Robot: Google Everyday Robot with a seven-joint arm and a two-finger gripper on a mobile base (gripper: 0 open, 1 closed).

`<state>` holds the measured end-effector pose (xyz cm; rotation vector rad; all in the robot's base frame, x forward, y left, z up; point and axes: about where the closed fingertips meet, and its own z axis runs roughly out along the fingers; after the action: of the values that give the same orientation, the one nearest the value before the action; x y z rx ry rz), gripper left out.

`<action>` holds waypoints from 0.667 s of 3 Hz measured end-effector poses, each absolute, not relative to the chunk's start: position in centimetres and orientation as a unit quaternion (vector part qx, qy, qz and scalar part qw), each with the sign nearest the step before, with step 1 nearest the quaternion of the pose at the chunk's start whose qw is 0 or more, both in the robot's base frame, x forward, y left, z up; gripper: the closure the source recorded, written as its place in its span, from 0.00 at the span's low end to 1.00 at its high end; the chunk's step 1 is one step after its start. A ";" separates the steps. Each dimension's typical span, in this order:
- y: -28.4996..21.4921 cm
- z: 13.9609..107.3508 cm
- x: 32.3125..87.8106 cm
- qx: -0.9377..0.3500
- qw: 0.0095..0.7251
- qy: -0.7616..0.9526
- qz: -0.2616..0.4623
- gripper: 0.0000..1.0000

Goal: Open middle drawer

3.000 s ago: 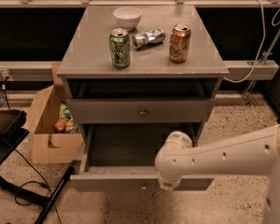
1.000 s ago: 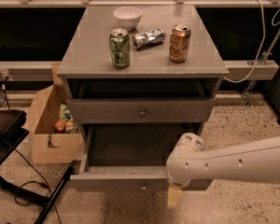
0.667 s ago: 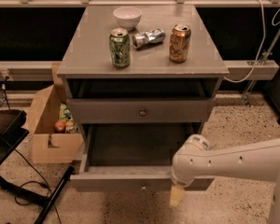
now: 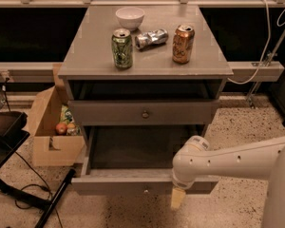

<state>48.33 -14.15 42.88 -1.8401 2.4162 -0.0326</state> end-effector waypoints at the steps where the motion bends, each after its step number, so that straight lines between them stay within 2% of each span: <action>1: -14.5 39.4 47.6 -0.598 0.005 0.801 0.019 0.32; 2: -15.5 38.7 45.4 -0.594 -0.030 0.803 0.026 0.53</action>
Offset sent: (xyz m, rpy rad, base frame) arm -0.0653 -0.0295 -0.0515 -0.0979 0.2858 -0.0414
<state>45.40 -15.46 38.66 -1.9038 2.5738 0.0820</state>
